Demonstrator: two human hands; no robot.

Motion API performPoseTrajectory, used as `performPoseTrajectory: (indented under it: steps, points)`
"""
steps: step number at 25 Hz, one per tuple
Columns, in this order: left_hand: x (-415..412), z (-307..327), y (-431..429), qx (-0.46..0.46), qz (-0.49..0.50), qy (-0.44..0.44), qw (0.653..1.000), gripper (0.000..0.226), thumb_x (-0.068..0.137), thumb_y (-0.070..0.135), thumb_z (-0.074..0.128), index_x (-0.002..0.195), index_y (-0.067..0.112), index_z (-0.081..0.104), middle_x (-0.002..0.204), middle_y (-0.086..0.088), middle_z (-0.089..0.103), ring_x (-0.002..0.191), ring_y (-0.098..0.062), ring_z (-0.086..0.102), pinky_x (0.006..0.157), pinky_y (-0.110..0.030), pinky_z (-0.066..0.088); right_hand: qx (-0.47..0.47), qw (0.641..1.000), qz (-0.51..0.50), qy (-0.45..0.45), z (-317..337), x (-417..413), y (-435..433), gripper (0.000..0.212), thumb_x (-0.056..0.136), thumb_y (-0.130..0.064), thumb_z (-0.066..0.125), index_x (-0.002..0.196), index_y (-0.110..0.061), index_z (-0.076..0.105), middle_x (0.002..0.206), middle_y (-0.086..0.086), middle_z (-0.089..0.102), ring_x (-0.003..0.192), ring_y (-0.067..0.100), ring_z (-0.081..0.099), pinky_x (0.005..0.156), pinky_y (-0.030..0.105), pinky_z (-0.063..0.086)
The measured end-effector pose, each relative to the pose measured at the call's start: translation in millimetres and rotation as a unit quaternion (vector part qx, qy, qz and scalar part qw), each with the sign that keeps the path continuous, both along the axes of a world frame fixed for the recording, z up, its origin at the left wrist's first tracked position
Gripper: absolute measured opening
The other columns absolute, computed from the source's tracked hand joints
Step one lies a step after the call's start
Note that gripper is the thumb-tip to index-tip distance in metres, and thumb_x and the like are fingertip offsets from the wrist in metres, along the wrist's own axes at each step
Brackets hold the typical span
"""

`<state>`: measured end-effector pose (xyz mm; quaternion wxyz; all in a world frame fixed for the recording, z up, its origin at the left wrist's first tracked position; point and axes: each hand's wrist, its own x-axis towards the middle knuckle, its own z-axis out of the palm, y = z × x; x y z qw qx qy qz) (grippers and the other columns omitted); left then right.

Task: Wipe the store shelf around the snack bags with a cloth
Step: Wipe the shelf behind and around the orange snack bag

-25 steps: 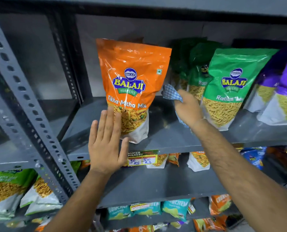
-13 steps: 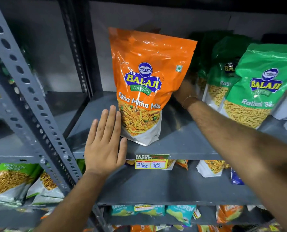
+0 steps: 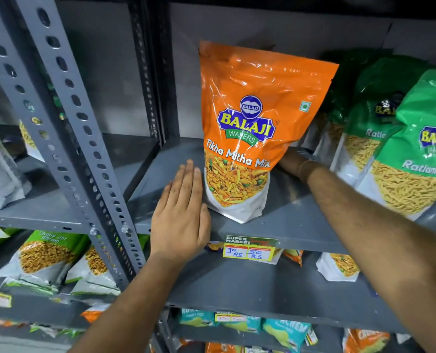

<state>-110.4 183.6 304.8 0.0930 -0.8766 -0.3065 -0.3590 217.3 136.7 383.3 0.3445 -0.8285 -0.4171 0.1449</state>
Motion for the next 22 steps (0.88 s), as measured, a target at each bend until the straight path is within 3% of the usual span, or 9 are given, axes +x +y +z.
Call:
performPoseTrajectory:
  steps: [2, 4, 7, 10, 15, 17, 19, 22]
  points:
    - [0, 0, -1, -0.035, 0.014, 0.005, 0.999, 0.066, 0.104, 0.032, 0.032, 0.163, 0.004, 0.032, 0.173, -0.015, 0.031, 0.162, -0.027, 0.028, 0.129, -0.045, 0.031, -0.015, 1.000, 0.006, -0.024, -1, -8, -11, 0.037, 0.095, -0.047, 0.054, 0.131, -0.040, 0.058, 0.128, -0.012, 0.060, 0.113, 0.016, 0.059, 0.104, 0.034, 0.044]
    - [0, 1, -1, -0.071, 0.025, 0.029, 0.997, 0.063, 0.102, 0.033, 0.032, 0.157, 0.005, 0.044, 0.166, -0.016, 0.045, 0.157, -0.030, 0.040, 0.122, -0.048, 0.041, -0.042, 0.998, 0.014, -0.038, -8, -7, -18, 0.038, 0.089, -0.051, 0.051, 0.127, -0.049, 0.055, 0.137, -0.009, 0.062, 0.119, 0.020, 0.061, 0.107, 0.043, 0.045]
    - [0, 4, 1, -0.101, 0.036, 0.056, 0.993, 0.061, 0.099, 0.032, 0.033, 0.149, 0.006, 0.057, 0.155, -0.016, 0.058, 0.147, -0.031, 0.053, 0.116, -0.047, 0.047, -0.074, 0.997, 0.012, -0.031, -12, -24, -38, 0.037, 0.092, -0.048, 0.049, 0.127, -0.038, 0.060, 0.136, -0.001, 0.063, 0.117, 0.025, 0.061, 0.102, 0.040, 0.047]
    - [-2, 6, 0, -0.110, 0.032, 0.073, 0.991, 0.061, 0.097, 0.032, 0.034, 0.145, 0.006, 0.061, 0.152, -0.017, 0.061, 0.143, -0.031, 0.057, 0.116, -0.046, 0.047, -0.051, 0.998, 0.005, -0.048, -19, -51, -70, 0.031, 0.095, -0.038, 0.049, 0.124, -0.033, 0.061, 0.126, 0.002, 0.067, 0.110, 0.024, 0.063, 0.096, 0.039, 0.050]
    - [-1, 9, 1, -0.122, 0.025, 0.094, 0.988, 0.066, 0.096, 0.035, 0.029, 0.146, 0.005, 0.061, 0.151, -0.019, 0.061, 0.141, -0.033, 0.059, 0.118, -0.047, 0.046, -0.049, 0.991, 0.014, -0.124, -40, -65, -110, 0.049, 0.091, -0.043, 0.042, 0.140, -0.045, 0.044, 0.144, -0.010, 0.055, 0.130, 0.018, 0.052, 0.109, 0.042, 0.042]
    - [-1, 9, 1, -0.126, 0.022, 0.098, 0.987, 0.068, 0.096, 0.036, 0.028, 0.146, 0.004, 0.060, 0.151, -0.020, 0.061, 0.142, -0.034, 0.059, 0.119, -0.047, 0.045, -0.053, 0.996, -0.003, -0.075, -30, -73, -109, 0.039, 0.095, -0.039, 0.043, 0.132, -0.040, 0.053, 0.132, -0.006, 0.062, 0.117, 0.020, 0.059, 0.102, 0.042, 0.047]
    - [-2, 11, 0, -0.132, 0.015, 0.098, 0.986, 0.069, 0.096, 0.037, 0.027, 0.147, 0.004, 0.060, 0.152, -0.020, 0.060, 0.142, -0.034, 0.058, 0.119, -0.048, 0.044, 0.005, 0.998, -0.055, 0.007, -7, -67, -88, 0.028, 0.098, -0.025, 0.044, 0.120, -0.026, 0.061, 0.118, 0.005, 0.069, 0.101, 0.025, 0.065, 0.088, 0.040, 0.052]
    - [-2, 11, 0, -0.136, 0.015, 0.090, 0.986, 0.070, 0.095, 0.037, 0.026, 0.147, 0.004, 0.059, 0.152, -0.021, 0.059, 0.143, -0.034, 0.057, 0.120, -0.047, 0.043, 0.091, 0.986, -0.142, -0.007, 31, -41, -44, 0.033, 0.099, -0.016, 0.043, 0.127, -0.016, 0.059, 0.124, 0.013, 0.066, 0.110, 0.034, 0.061, 0.087, 0.034, 0.045]
